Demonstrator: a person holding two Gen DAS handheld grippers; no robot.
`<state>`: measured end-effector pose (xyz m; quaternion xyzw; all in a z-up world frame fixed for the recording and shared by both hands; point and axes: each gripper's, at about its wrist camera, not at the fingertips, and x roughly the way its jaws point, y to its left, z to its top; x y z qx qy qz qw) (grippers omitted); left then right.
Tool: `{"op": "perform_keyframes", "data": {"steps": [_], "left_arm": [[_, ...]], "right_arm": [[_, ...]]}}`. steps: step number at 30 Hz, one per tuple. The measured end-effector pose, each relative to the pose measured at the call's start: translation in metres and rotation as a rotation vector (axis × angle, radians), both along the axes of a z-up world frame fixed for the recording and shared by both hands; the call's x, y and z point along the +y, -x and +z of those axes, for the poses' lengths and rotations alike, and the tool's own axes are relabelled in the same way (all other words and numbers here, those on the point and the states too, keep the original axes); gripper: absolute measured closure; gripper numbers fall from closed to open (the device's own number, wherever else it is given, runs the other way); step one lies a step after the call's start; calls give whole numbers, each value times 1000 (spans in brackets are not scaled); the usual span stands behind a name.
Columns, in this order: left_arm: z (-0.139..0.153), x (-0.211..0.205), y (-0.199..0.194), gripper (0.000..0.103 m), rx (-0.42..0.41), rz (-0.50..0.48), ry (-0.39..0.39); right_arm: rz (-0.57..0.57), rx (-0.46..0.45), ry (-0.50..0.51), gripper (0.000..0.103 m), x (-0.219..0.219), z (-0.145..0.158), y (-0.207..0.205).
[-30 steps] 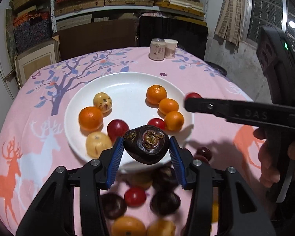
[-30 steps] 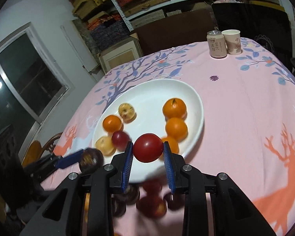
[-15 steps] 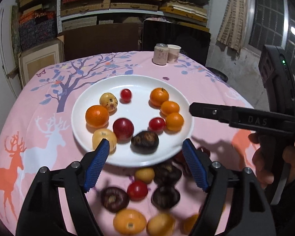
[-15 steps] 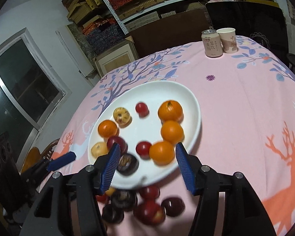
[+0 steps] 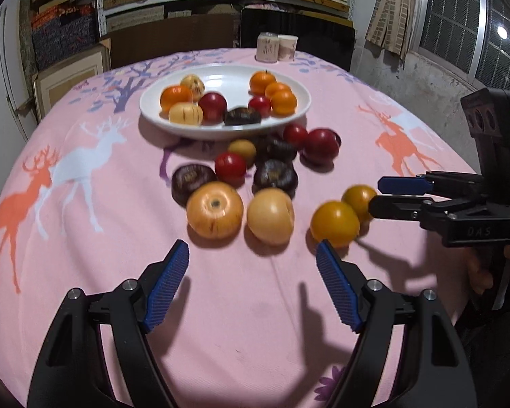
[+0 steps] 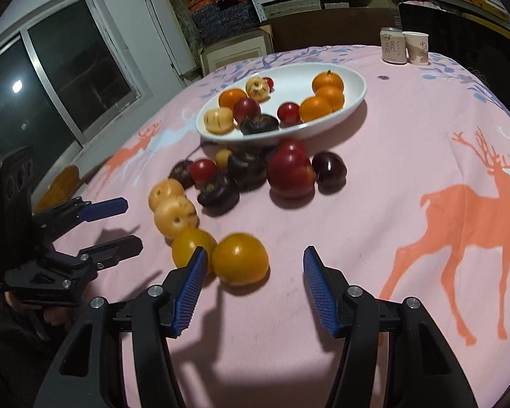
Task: Organize fruits
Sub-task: 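Grasp a yellow fruit with the left tool while the right tool grasps another yellow fruit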
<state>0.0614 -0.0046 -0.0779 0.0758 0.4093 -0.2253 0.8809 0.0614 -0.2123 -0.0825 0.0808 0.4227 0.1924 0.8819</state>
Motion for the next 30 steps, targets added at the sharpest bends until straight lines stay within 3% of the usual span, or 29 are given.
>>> {"op": "perform_keyframes", "data": {"steps": [5, 8, 15, 20, 24, 30], "left_arm": [[-7, -16, 12, 28, 0, -43, -19], [-7, -24, 15, 28, -11, -56, -28], [-6, -40, 7, 28, -11, -46, -21], [1, -55, 7, 28, -40, -56, 7], [3, -76, 13, 36, -73, -123, -27], [-17, -87, -6, 54, 32, -126, -44]], "right_arm": [[-3, 38, -43, 50, 7, -8, -7], [25, 22, -44, 64, 14, -9, -6], [-52, -66, -41, 64, -3, 1, 3], [-154, -40, -127, 64, -40, -2, -4], [-168, -34, -152, 64, -48, -4, -5], [-147, -51, -154, 64, -45, -3, -2]]}}
